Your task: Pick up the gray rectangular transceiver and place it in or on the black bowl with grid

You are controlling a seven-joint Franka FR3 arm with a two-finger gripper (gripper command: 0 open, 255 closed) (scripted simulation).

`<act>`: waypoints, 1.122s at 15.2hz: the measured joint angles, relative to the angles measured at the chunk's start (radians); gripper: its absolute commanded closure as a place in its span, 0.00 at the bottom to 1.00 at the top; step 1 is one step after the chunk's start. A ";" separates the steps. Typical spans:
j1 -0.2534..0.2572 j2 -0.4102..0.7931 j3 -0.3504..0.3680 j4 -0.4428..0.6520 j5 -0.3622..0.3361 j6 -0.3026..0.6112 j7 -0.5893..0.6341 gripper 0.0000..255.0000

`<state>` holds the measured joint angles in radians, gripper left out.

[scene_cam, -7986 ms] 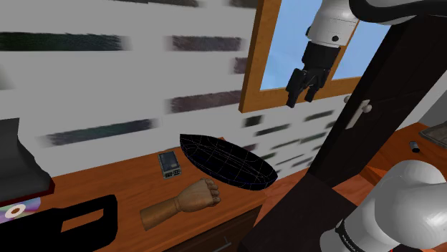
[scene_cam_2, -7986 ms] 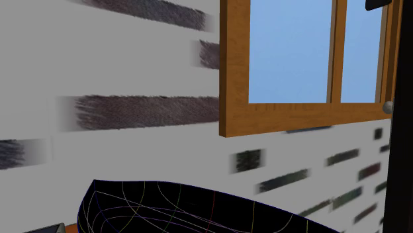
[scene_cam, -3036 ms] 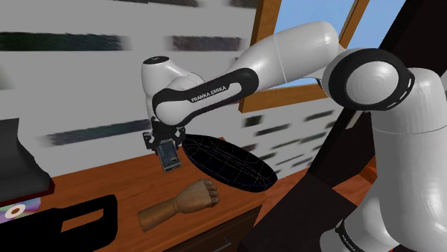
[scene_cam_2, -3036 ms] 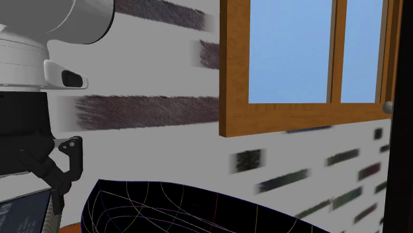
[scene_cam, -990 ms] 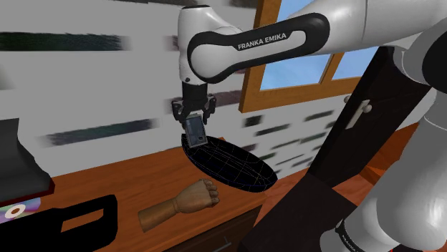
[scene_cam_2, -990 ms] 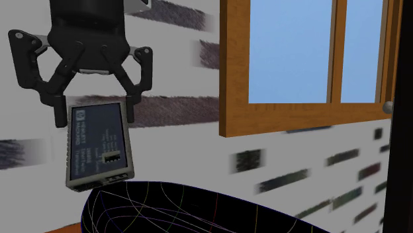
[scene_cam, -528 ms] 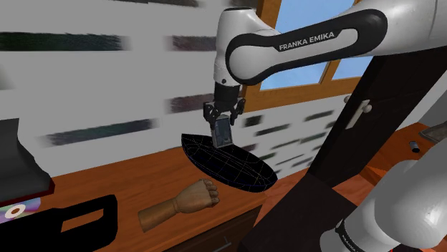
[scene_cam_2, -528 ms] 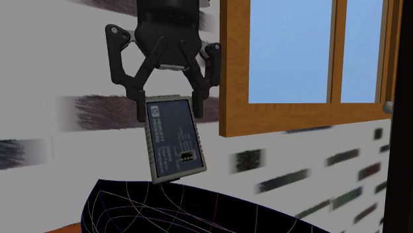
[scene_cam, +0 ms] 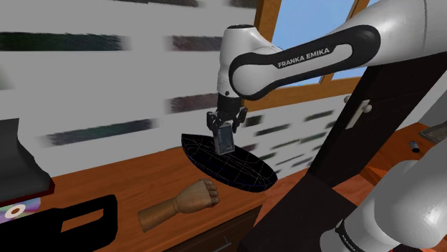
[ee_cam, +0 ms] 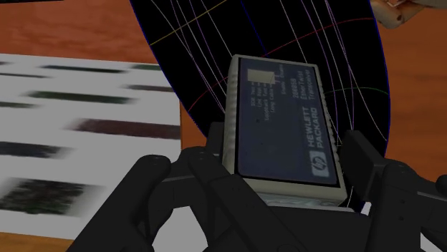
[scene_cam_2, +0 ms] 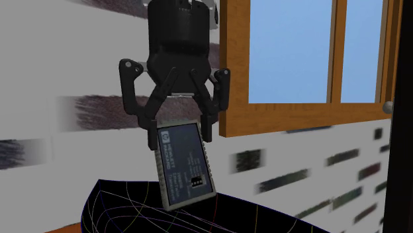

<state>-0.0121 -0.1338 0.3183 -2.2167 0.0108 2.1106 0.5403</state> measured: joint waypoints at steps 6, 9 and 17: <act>0.000 0.036 0.004 -0.049 -0.013 0.083 0.011 1.00; -0.001 0.054 0.006 -0.067 -0.020 0.119 0.018 1.00; 0.000 0.060 0.007 -0.071 -0.022 0.129 0.021 0.00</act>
<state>-0.0125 -0.0739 0.3253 -2.2879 -0.0116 2.2394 0.5610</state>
